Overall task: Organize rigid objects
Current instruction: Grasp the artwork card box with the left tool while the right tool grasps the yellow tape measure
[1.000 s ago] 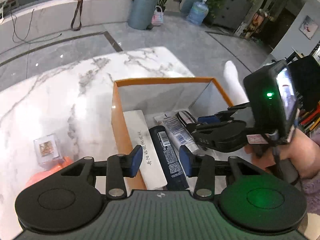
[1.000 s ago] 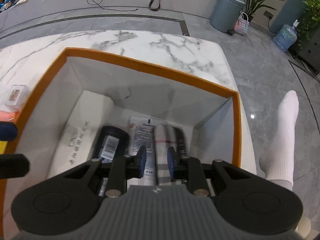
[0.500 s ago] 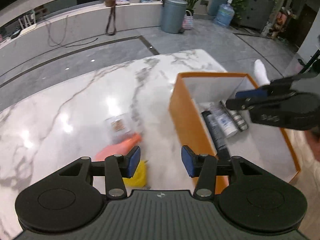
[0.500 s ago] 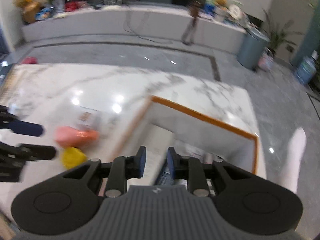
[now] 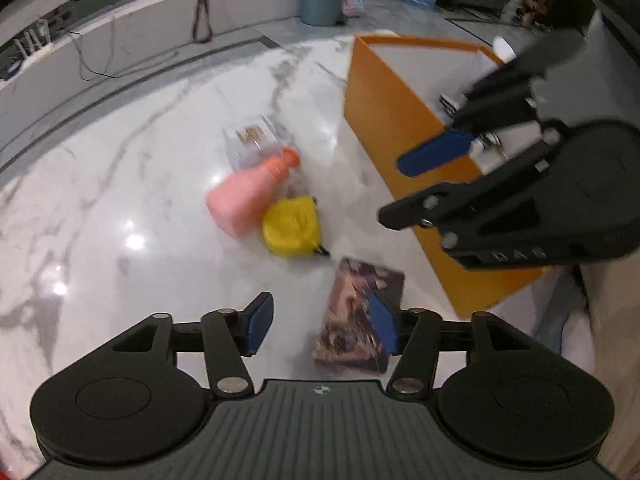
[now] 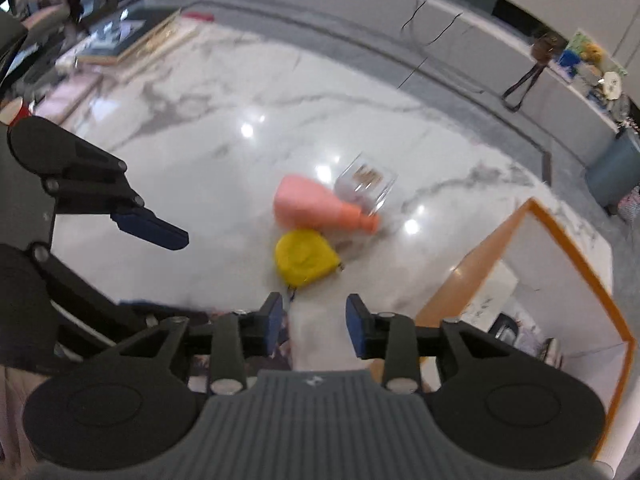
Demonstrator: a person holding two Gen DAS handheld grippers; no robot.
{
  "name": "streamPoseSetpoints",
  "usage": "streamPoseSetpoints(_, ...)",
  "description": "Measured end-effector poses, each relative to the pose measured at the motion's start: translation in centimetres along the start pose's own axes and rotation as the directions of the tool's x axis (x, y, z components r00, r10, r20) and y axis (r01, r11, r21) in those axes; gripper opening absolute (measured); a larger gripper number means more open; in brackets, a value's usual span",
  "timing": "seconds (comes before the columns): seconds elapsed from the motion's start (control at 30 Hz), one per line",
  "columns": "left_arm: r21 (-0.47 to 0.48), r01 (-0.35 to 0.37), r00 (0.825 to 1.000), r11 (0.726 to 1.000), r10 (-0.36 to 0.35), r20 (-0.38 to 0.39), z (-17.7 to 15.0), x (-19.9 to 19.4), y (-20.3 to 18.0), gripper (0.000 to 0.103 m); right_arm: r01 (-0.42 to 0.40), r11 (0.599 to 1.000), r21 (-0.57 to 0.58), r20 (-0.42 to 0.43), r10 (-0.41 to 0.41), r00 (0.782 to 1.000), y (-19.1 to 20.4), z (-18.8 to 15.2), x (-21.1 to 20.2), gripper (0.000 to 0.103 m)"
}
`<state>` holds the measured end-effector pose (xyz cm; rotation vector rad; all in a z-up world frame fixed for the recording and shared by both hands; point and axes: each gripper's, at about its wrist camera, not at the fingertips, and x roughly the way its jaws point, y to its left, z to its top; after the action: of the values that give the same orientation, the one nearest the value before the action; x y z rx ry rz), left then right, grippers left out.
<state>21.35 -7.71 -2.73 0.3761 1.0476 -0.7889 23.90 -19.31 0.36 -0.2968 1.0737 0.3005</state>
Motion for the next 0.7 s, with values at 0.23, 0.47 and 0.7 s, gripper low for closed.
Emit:
streamPoseSetpoints(0.23,0.118,0.028,0.997,0.993,-0.019,-0.079,-0.9,3.9,-1.8,0.081,0.036,0.996,-0.078,-0.092,-0.043,0.995,0.9,-0.2,2.7,0.034)
streamPoseSetpoints(0.47,0.121,0.038,0.997,0.992,-0.029,-0.073,-1.1,5.8,-1.8,0.086,0.039,0.994,-0.102,-0.133,-0.052,0.99,1.0,-0.1,4.3,0.034)
streamPoseSetpoints(0.7,0.096,0.069,0.996,0.993,-0.063,-0.068,-0.7,6.9,-1.6,0.086,0.038,0.993,-0.112,-0.164,-0.056,0.985,0.8,0.2,5.4,0.034)
